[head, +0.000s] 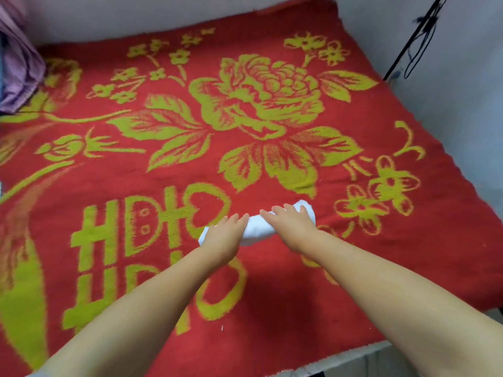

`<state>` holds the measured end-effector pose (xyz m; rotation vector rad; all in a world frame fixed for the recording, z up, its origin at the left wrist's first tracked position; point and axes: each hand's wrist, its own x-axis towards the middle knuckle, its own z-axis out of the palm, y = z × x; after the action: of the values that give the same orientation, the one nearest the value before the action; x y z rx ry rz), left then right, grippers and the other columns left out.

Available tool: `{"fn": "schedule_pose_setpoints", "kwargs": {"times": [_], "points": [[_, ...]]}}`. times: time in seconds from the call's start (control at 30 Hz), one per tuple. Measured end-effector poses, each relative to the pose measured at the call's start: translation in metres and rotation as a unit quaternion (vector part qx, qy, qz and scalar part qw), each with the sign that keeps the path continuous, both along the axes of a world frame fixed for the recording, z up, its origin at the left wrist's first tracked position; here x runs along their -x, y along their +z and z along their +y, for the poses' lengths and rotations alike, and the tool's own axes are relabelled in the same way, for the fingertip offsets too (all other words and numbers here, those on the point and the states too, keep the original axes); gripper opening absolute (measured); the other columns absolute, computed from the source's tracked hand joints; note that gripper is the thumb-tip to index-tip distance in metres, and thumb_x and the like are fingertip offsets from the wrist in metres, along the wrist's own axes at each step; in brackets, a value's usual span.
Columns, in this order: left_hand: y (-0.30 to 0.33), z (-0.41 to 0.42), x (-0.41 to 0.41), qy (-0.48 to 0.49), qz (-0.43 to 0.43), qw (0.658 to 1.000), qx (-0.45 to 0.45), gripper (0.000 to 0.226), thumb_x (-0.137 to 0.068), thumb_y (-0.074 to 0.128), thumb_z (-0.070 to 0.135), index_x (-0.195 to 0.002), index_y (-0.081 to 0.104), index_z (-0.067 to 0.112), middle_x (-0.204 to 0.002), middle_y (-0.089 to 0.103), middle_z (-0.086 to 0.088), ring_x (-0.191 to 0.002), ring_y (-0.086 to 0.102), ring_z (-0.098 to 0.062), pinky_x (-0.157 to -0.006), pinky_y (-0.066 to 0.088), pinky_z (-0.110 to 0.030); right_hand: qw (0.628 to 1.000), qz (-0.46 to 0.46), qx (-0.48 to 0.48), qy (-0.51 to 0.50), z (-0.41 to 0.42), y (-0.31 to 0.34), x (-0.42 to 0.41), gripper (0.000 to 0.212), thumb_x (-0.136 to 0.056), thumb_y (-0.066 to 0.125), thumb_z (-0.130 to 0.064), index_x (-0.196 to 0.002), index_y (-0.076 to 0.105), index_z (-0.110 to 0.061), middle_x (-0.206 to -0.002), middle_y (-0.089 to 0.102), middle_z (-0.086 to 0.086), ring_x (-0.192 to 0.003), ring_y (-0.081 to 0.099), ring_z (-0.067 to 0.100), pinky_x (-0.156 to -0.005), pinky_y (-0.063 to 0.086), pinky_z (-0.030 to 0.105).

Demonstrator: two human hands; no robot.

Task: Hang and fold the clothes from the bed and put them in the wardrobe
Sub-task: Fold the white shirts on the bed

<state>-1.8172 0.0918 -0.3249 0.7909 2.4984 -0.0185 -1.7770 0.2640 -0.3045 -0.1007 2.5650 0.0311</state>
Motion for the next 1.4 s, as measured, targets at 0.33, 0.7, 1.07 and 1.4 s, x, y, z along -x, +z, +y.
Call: {"fn": "schedule_pose_setpoints", "kwargs": {"times": [0.33, 0.7, 1.07, 1.4], "points": [[0.197, -0.040, 0.001, -0.038, 0.123, 0.991, -0.030, 0.067, -0.088, 0.043, 0.001, -0.148, 0.022, 0.025, -0.132, 0.046, -0.009, -0.116, 0.052, -0.033, -0.081, 0.045, -0.044, 0.992, 0.124, -0.026, -0.003, -0.038, 0.196, -0.018, 0.064, -0.094, 0.043, -0.003, -0.149, 0.021, -0.025, -0.138, 0.040, 0.011, -0.126, 0.039, 0.035, -0.100, 0.036, 0.057], [0.316, -0.082, -0.024, 0.072, 0.235, 0.969, -0.014, 0.060, -0.089, 0.044, 0.000, -0.143, 0.028, 0.022, -0.123, 0.049, -0.010, -0.108, 0.056, -0.034, -0.069, 0.045, -0.043, 0.969, 0.207, -0.004, 0.138, -0.066, 0.318, -0.002, 0.060, -0.089, 0.053, -0.004, -0.142, 0.031, -0.025, -0.125, 0.048, 0.011, -0.115, 0.049, 0.034, -0.089, 0.044, 0.049], [0.345, -0.230, -0.181, 0.355, 0.228, 0.905, 0.051, 0.043, -0.094, 0.041, 0.006, -0.136, 0.036, 0.016, -0.131, 0.049, -0.011, -0.119, 0.052, -0.035, -0.088, 0.048, -0.048, 0.871, 0.211, 0.040, 0.442, -0.242, 0.343, -0.040, 0.064, -0.093, 0.054, -0.021, -0.145, 0.022, -0.036, -0.134, 0.045, -0.001, -0.122, 0.050, 0.026, -0.092, 0.047, 0.047], [0.342, -0.356, -0.532, 0.621, 0.177, 0.760, 0.072, 0.061, -0.091, 0.044, 0.008, -0.147, 0.025, 0.019, -0.140, 0.042, -0.015, -0.119, 0.052, -0.036, -0.089, 0.046, -0.038, 0.704, 0.164, 0.101, 0.683, -0.454, 0.335, -0.311, 0.066, -0.093, 0.045, -0.011, -0.148, 0.021, -0.037, -0.140, 0.040, 0.003, -0.126, 0.044, 0.030, -0.093, 0.044, 0.049]]}}
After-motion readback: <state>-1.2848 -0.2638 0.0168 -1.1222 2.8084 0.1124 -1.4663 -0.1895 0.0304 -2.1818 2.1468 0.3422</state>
